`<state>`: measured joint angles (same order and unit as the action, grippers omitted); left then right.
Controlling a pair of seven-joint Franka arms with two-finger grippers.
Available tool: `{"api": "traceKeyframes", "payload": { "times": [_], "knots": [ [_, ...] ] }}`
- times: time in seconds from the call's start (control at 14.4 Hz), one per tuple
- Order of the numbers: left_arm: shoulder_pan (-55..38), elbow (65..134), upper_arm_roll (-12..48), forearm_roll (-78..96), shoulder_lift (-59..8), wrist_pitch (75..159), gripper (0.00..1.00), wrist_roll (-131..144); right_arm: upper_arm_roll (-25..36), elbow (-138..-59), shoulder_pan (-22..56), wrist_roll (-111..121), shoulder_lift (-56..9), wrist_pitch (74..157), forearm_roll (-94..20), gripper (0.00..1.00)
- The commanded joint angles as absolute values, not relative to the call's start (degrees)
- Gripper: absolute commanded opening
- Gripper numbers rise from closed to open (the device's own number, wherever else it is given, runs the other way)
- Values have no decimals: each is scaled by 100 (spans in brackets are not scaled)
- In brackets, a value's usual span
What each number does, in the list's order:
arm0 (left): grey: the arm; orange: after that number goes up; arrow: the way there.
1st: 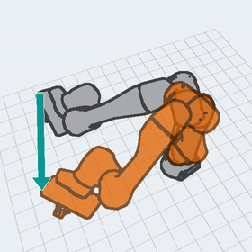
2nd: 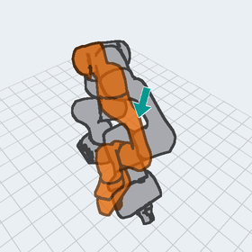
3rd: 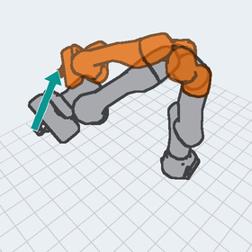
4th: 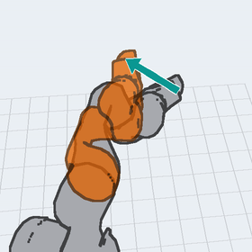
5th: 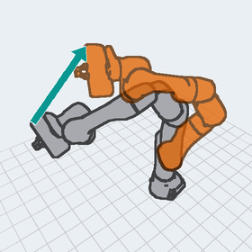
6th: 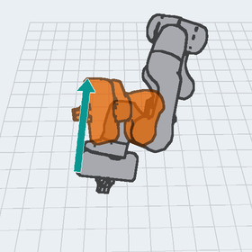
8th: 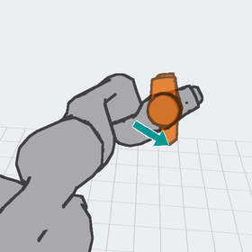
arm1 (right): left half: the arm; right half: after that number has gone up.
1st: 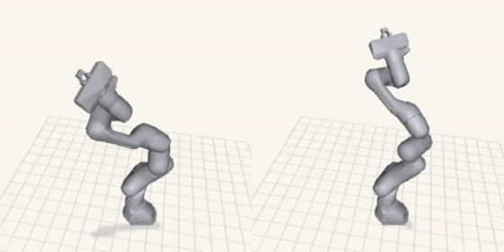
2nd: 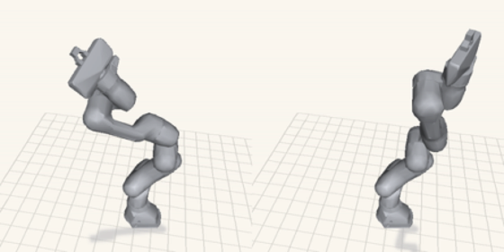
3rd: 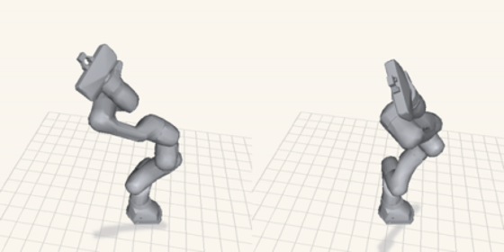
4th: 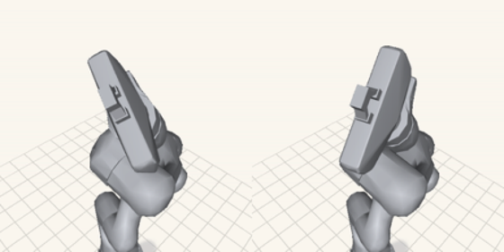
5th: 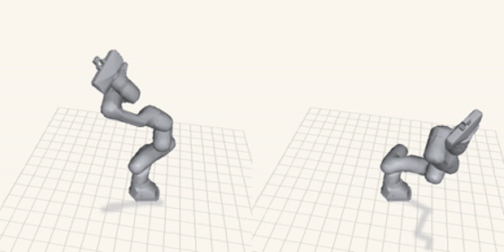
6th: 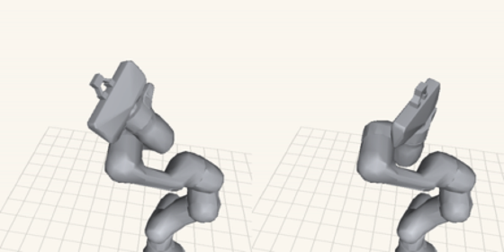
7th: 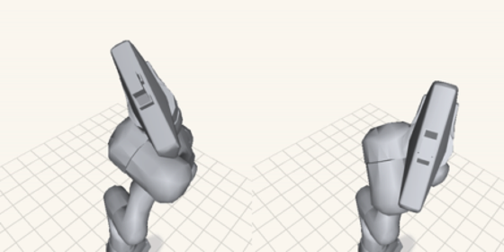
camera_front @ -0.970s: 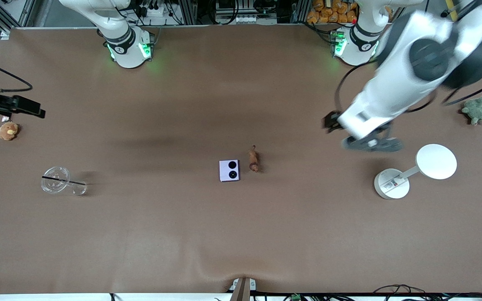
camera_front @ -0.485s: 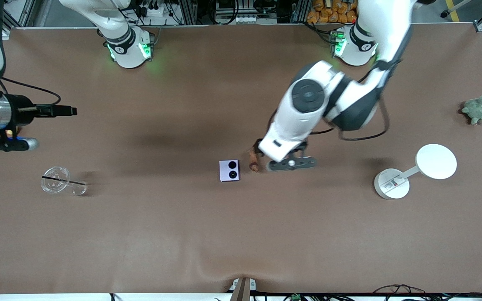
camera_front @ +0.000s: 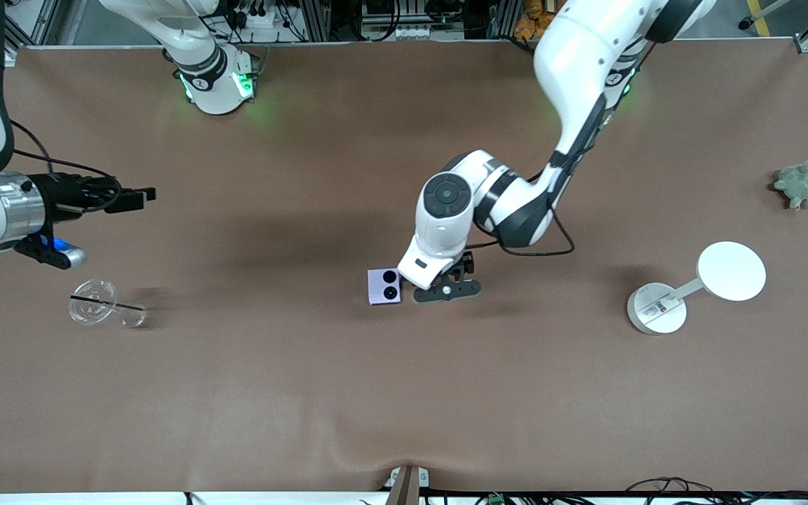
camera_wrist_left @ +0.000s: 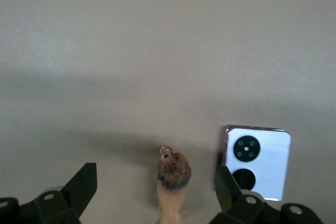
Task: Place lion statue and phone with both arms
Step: 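Grasp the lion figurine with the left gripper while the right gripper approaches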
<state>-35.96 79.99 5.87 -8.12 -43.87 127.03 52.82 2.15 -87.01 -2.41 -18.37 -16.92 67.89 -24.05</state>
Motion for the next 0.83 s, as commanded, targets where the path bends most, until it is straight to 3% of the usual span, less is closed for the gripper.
{"api": "traceKeyframes", "payload": {
  "times": [0.0, 0.35, 0.49, 0.69, 0.76],
  "knots": [
    [-3656, 7796, 510, -923, -4649, 12735, 100, 5414, 167, -8657, -211, -2607, -1924, 6820, -3048, 100],
    [-3770, 7805, 510, -932, -4886, 13069, 84, 5449, 167, -8605, 464, -4812, -2161, 7610, -3164, 100],
    [-3762, 7805, 510, -932, -4930, 13087, 61, 5432, 167, -8604, 807, -5376, -2276, 7979, -3147, 100],
    [-3762, 7805, 510, -932, -4922, 13087, 10, 5405, 167, -8613, 1237, -5949, -2452, 8321, -3121, 100],
    [-3762, 7805, 510, -940, -4904, 13087, 0, 5405, 167, -8665, 1378, -6159, -2478, 8532, -3094, 100]
  ]
}}
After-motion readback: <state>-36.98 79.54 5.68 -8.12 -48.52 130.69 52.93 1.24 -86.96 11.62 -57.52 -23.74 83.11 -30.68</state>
